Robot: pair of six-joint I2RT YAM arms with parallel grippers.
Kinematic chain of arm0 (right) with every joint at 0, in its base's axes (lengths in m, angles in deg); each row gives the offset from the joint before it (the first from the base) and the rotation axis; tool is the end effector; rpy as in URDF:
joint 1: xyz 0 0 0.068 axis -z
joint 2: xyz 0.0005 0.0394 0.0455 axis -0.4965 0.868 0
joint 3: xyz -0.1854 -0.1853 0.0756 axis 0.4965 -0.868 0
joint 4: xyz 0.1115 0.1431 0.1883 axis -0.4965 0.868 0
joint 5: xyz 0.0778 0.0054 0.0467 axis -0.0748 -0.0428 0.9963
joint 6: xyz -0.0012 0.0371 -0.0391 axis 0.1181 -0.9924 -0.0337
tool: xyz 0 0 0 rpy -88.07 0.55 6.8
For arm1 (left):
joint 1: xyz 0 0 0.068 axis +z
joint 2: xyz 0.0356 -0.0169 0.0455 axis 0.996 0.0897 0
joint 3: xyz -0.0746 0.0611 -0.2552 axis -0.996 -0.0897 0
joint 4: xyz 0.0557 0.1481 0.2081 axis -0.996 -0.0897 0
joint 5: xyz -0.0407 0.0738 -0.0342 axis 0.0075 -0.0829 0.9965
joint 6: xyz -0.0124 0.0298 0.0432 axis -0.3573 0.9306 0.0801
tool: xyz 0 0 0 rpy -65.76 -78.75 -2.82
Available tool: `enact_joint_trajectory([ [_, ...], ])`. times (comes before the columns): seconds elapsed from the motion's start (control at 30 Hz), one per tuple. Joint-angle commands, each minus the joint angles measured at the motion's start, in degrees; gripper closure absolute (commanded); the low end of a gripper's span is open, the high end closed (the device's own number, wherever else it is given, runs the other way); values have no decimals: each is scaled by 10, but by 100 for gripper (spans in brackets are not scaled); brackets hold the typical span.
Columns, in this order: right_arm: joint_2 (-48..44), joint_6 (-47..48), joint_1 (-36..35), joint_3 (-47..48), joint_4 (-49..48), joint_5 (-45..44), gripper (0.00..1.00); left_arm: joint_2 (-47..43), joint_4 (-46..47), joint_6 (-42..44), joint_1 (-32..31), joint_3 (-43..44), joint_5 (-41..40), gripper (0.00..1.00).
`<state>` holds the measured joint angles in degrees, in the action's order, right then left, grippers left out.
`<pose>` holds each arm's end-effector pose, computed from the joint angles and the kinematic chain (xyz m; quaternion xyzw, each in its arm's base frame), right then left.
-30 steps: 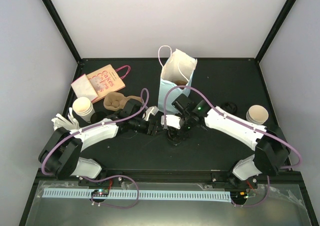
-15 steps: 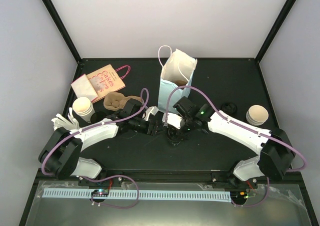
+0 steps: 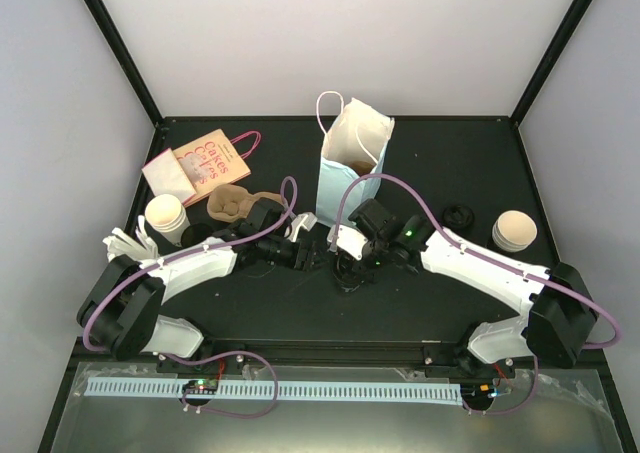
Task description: Pack the takeout coffee
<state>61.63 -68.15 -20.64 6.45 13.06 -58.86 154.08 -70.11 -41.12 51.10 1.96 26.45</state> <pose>0.1655 0.2081 0.2441 -0.5504 0.7996 0.1323 0.2006 0.2037 -0.1649 0.1818 0.1639 0.8624 -0.4649 0.1150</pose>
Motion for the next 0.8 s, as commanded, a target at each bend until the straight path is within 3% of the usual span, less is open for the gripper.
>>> enact_joint_trajectory([
  [0.0, -14, -14, -2, -4, -15, -7, 27, 10, 26, -12, -1, 15, 10, 35],
  [0.77, -8, 7, -3, -9, -11, 3, 17, 26, 40, -19, -7, 6, 7, 36],
])
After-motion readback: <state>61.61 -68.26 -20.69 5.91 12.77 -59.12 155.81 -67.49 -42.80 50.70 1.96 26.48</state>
